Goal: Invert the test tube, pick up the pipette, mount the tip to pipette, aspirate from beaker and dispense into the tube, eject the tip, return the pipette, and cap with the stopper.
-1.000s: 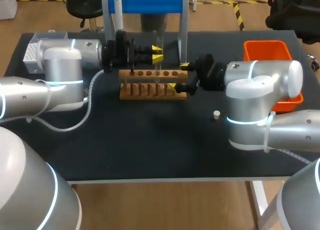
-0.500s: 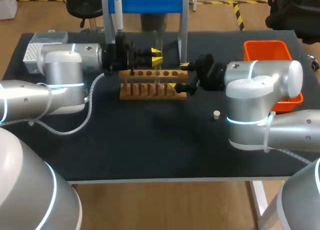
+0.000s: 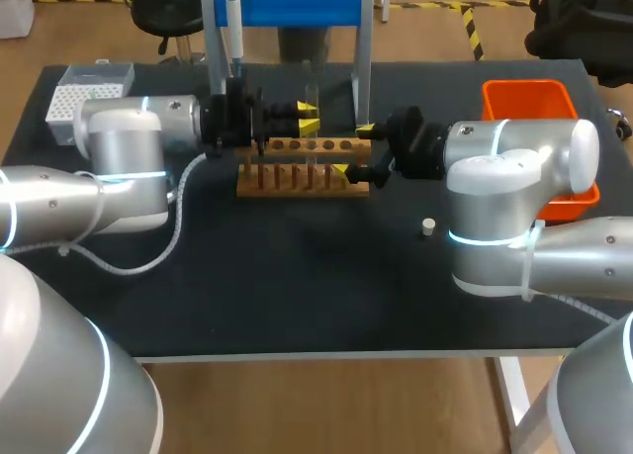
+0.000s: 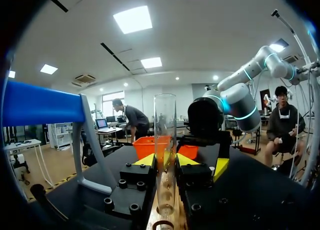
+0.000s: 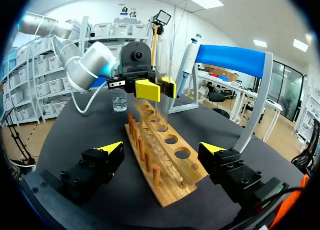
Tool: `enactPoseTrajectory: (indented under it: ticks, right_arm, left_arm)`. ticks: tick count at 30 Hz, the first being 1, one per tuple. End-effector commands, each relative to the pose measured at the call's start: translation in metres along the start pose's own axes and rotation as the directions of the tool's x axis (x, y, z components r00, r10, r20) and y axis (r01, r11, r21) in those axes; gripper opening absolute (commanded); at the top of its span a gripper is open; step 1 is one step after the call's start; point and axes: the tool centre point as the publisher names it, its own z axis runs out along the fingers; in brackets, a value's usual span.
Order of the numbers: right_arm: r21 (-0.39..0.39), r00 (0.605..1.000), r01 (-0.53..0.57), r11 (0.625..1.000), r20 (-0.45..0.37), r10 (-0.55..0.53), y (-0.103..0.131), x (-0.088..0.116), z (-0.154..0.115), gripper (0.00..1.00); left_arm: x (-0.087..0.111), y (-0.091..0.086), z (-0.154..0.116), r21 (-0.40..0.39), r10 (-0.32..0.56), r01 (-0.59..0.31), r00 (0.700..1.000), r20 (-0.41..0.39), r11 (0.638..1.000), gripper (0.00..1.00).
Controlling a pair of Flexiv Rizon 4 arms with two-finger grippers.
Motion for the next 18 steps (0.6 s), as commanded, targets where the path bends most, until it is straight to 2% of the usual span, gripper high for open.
enactPoseTrajectory:
  ticks: [1, 18]
  right_arm:
    - [-0.003, 1.000, 0.000, 1.000, 0.002, 0.000, -0.0008, 0.0005, 0.0006, 1.00]
    - [-0.003, 1.000, 0.000, 1.000, 0.002, 0.000, -0.0008, 0.0005, 0.0006, 1.00]
  left_arm:
    - [-0.0012, 0.0051, -0.0002, 0.009, 0.001, -0.001, 1.000, -0.003, 1.000, 0.00]
    - [-0.0007, 0.0115, 0.0003, 0.012, -0.005, 0.005, 1.000, -0.004, 1.000, 0.00]
